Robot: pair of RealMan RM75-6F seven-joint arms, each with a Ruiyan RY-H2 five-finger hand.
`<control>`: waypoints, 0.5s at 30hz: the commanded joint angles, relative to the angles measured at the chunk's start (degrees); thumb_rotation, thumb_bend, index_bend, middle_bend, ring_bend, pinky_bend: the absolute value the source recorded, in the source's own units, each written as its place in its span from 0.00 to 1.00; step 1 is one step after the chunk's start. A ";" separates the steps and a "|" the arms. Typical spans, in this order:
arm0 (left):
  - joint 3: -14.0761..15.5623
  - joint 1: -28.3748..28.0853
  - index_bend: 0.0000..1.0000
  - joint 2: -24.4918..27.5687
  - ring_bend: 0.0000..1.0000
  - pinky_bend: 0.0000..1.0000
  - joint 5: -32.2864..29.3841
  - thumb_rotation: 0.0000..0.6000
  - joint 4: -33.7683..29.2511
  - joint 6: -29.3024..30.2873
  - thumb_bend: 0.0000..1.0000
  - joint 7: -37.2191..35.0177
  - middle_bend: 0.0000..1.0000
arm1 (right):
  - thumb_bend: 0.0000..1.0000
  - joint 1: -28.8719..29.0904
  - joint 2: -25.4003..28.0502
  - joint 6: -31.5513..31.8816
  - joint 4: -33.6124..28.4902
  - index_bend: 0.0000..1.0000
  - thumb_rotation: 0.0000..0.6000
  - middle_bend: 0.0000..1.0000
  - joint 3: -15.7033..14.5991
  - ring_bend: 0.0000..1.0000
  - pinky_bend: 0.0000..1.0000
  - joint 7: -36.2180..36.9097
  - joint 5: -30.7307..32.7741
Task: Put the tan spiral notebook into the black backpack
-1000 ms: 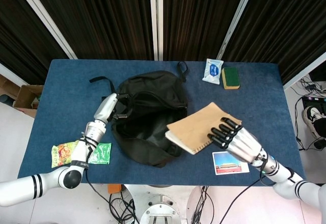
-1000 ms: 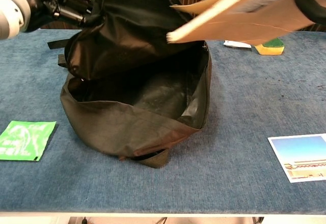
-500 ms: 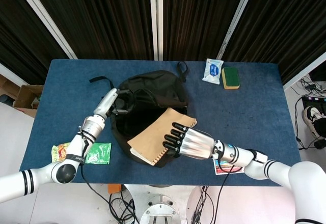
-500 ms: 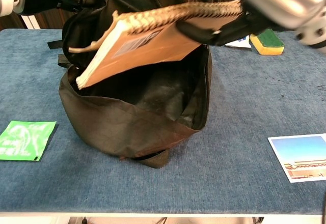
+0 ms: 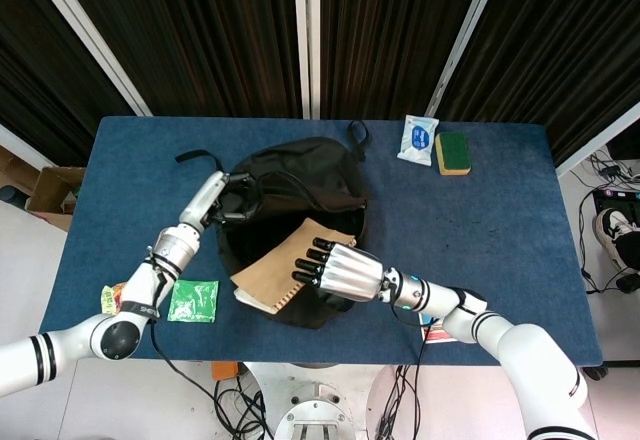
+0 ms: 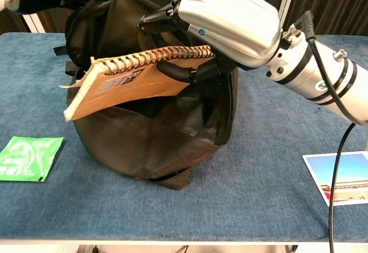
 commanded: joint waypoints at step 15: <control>0.24 2.49 0.55 3.65 0.49 0.41 4.27 1.00 -2.40 -2.43 0.46 -9.06 0.55 | 0.56 0.86 -6.84 -10.70 12.71 0.98 1.00 0.85 -1.57 0.70 0.75 -0.84 7.80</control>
